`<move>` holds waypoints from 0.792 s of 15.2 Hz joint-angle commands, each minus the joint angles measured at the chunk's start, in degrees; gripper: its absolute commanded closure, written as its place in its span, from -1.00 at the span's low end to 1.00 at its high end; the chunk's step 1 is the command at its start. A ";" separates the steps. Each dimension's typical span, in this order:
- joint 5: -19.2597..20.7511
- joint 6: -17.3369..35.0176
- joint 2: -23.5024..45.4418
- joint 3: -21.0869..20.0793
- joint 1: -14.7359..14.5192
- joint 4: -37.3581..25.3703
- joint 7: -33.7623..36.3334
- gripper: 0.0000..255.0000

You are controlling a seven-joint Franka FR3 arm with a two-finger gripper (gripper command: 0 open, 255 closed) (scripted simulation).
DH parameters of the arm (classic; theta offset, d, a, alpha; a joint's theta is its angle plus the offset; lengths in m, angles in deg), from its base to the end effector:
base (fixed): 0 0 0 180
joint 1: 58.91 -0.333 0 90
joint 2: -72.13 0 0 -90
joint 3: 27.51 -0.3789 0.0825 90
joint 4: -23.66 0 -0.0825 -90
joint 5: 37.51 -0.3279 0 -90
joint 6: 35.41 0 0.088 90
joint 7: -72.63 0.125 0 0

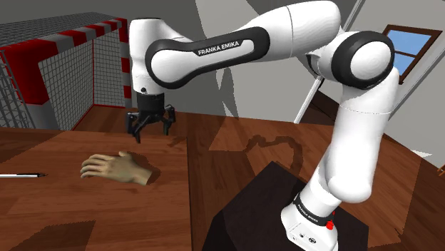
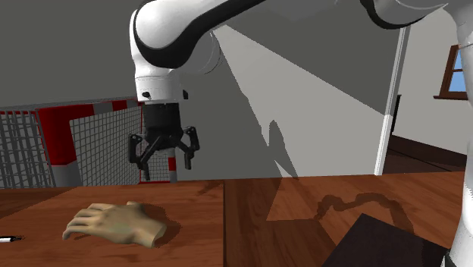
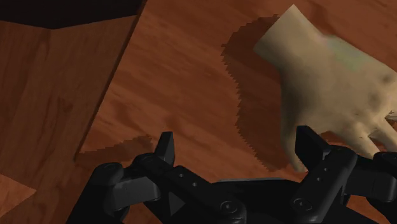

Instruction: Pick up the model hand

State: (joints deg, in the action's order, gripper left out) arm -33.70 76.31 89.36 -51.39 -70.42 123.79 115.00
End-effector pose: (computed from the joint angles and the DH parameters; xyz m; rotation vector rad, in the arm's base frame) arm 0.5012 0.3163 0.4730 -3.1321 0.1681 0.1467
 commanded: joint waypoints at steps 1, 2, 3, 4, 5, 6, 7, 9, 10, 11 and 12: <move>1.63 -0.26 4.68 0.07 -1.65 -4.55 1.89 -1.00; 2.40 -0.70 7.11 0.19 -2.60 -7.23 2.72 -1.00; 3.14 -1.23 9.57 0.35 -3.59 -10.06 3.48 -1.00; 3.83 -1.85 12.07 0.56 -4.63 -13.05 4.17 -1.00; 4.49 -2.59 14.62 0.78 -5.70 -16.21 4.79 -1.00; 5.07 -3.39 17.13 1.03 -6.78 -19.43 5.32 -1.00; 5.13 -2.75 17.35 1.13 -6.81 -19.02 5.33 -1.00; 5.31 -1.50 17.85 1.27 -6.83 -18.24 5.38 -1.00; 5.41 -0.88 18.12 1.34 -6.84 -17.87 5.41 -1.00; 5.51 -0.27 18.39 1.41 -6.86 -17.52 5.44 -1.00; 5.61 0.33 18.68 1.48 -6.88 -17.19 5.47 -1.00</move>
State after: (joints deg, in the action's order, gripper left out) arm -28.13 75.91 106.71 -49.87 -76.99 105.93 120.47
